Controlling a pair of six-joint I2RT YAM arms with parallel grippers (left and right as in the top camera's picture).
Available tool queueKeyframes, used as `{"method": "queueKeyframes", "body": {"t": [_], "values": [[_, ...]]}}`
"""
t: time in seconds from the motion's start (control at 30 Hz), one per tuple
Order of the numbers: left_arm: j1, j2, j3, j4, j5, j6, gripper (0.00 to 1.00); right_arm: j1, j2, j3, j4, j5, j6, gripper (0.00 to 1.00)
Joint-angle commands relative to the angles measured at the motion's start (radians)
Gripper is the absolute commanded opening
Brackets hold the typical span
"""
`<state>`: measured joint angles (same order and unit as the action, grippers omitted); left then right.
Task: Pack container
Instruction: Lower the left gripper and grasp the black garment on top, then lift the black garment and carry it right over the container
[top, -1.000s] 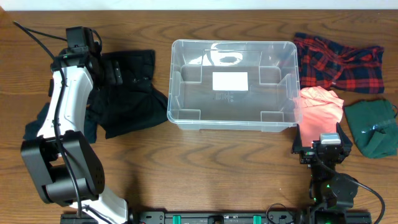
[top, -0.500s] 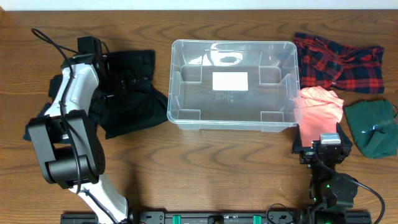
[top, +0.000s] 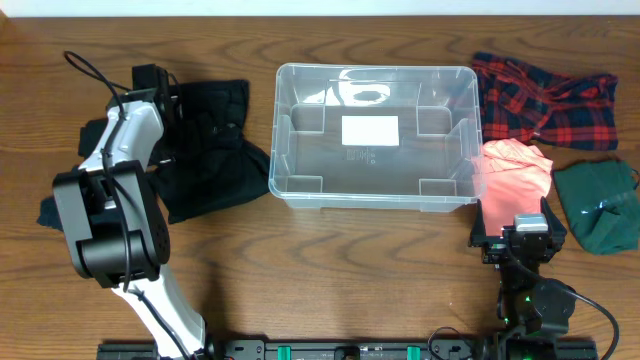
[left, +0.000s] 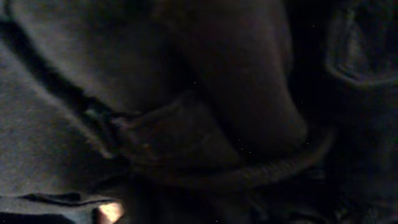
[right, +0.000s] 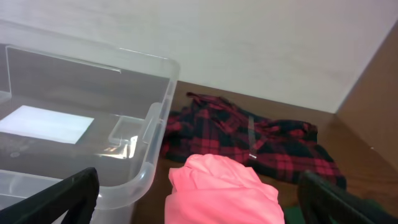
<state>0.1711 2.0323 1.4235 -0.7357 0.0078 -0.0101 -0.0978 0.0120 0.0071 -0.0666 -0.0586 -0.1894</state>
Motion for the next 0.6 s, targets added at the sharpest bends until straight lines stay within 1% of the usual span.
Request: {"method": "queueKeyframes", "body": {"t": [0.0, 0.5, 0.57], "values": [[0.002, -0.012, 0.002, -0.040, 0.000, -0.006, 0.06, 0.012, -0.005, -0.001, -0.005, 0.002, -0.010, 0.99], [0.000, -0.434, 0.010, -0.052, 0.010, -0.019, 0.06, 0.012, -0.005, -0.001, -0.005, 0.002, -0.010, 0.99], [-0.001, -0.490, 0.010, -0.051, 0.062, -0.022, 0.06, 0.012, -0.005, -0.001, -0.005, 0.002, -0.010, 0.99]]}}
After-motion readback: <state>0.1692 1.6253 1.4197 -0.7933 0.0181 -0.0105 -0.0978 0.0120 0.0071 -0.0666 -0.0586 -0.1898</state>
